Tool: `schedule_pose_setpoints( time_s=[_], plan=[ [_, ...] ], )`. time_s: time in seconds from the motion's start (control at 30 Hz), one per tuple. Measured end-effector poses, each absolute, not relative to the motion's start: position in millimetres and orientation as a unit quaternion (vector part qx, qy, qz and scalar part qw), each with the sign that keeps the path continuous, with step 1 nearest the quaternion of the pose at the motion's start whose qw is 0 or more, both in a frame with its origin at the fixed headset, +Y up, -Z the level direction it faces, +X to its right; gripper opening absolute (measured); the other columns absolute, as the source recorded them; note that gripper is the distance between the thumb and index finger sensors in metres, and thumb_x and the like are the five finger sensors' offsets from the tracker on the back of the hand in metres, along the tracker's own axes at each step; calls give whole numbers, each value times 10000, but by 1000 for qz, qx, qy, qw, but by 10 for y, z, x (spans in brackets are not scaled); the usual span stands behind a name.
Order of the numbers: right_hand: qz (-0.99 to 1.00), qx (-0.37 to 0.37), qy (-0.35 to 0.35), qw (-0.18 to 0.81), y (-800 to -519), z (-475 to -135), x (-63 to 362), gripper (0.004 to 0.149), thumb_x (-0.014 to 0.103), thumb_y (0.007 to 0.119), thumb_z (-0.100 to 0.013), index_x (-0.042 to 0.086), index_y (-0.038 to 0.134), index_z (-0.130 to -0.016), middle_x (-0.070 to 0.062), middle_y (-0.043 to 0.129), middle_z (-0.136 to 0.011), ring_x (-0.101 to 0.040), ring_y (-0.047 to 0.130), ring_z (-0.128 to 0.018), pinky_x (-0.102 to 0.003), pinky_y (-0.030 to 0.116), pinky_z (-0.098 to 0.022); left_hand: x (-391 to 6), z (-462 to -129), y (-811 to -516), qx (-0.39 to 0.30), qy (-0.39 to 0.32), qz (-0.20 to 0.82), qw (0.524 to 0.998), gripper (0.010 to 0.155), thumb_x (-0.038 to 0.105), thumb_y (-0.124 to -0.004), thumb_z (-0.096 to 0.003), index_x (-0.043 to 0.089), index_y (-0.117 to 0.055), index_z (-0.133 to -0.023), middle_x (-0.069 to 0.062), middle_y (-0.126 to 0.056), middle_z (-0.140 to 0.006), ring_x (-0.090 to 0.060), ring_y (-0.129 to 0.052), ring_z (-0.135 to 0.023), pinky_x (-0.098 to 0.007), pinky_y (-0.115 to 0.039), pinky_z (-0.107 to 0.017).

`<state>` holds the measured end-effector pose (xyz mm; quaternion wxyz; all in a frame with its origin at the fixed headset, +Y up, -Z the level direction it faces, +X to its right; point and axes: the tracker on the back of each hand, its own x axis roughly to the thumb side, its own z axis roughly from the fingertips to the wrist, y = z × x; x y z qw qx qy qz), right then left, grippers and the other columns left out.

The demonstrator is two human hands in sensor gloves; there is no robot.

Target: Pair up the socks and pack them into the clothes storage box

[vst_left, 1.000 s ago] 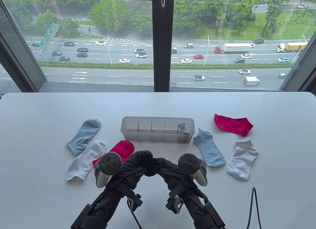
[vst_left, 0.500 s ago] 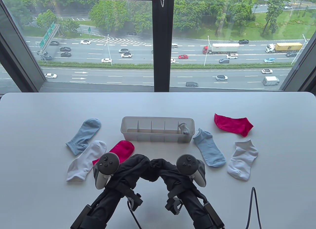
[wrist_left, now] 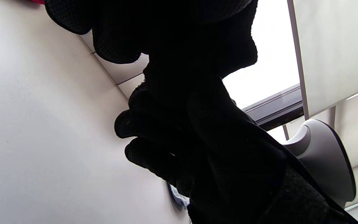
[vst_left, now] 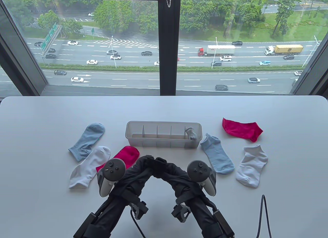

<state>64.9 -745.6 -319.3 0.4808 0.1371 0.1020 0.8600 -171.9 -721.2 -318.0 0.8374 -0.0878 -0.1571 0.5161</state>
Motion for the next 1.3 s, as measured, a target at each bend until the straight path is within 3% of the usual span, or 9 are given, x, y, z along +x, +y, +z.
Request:
schedule_pose_setpoints(
  time_s=[0.27,0.4,0.5,0.7,0.9,1.0,1.07,1.17,1.3],
  plan=[
    [874,136,64,463,-7408,-3227,800,410,314,638,-595,188,670,-984,-63,862,-836,-265,888,-766,-575,683,-679,-1668,-3204,-7224,-142,-190,516,823,543,219,-673,-538,215,-544,-1066,-237,-769,-1012,-449,-872,-818,-677,-642,-688],
    [778,169,170,581,-7498,-3220,702,746,432,710,-575,120,363,-1156,-275,572,-1123,-497,714,-931,-625,628,-685,-1732,-3207,-7264,-123,-161,597,776,543,189,-700,-556,230,-524,-1068,-268,-732,-1046,-484,-849,-868,-675,-646,-686],
    [835,142,108,520,-7440,-3216,662,556,343,753,-581,155,555,-1065,-176,785,-969,-288,913,-777,-482,779,-636,-1741,-3194,-7307,-155,-161,613,758,607,420,-717,-570,108,-565,-1068,-298,-667,-1084,-538,-761,-917,-710,-591,-689],
    [831,174,138,510,-7413,-3242,735,527,293,799,-576,124,614,-1040,-228,768,-932,-289,906,-736,-500,778,-625,-1822,-3202,-7177,-46,-115,547,828,418,180,-707,-581,114,-676,-992,-223,-874,-891,-417,-933,-753,-634,-706,-656],
    [809,145,103,561,-7386,-3232,788,571,309,791,-578,88,573,-1058,-212,775,-927,-259,910,-733,-488,775,-640,-1918,-3202,-7199,-13,-96,594,799,448,315,-618,-606,51,-709,-957,-176,-954,-670,-351,-987,-525,-613,-769,-558],
    [814,127,79,561,-7373,-3234,828,563,329,774,-586,94,569,-1055,-202,773,-924,-252,907,-736,-487,772,-643,-1892,-3210,-7272,-126,-103,590,791,707,477,-694,-567,-18,-578,-1059,-283,-812,-947,-510,-850,-781,-705,-629,-645],
    [807,132,82,569,-7375,-3225,809,548,378,757,-591,131,579,-1047,-174,779,-916,-252,905,-750,-488,771,-649,-1816,-3203,-7311,-171,-120,556,804,694,463,-697,-577,-4,-572,-1075,-288,-773,-1004,-527,-814,-835,-707,-612,-664],
    [798,112,88,586,-7415,-3192,777,456,390,703,-614,206,618,-1022,-179,781,-934,-314,915,-779,-498,776,-644,-1714,-3212,-7315,-149,-105,577,796,537,268,-710,-560,-15,-638,-1010,-238,-907,-818,-398,-962,-674,-639,-741,-603],
    [797,87,68,594,-7402,-3197,814,399,328,629,-626,155,657,-984,-178,862,-908,-301,971,-738,-468,828,-602,-1683,-3191,-7304,-152,-138,563,801,530,257,-716,-530,63,-645,-1018,-216,-873,-792,-378,-911,-662,-654,-694,-633]
  ],
)
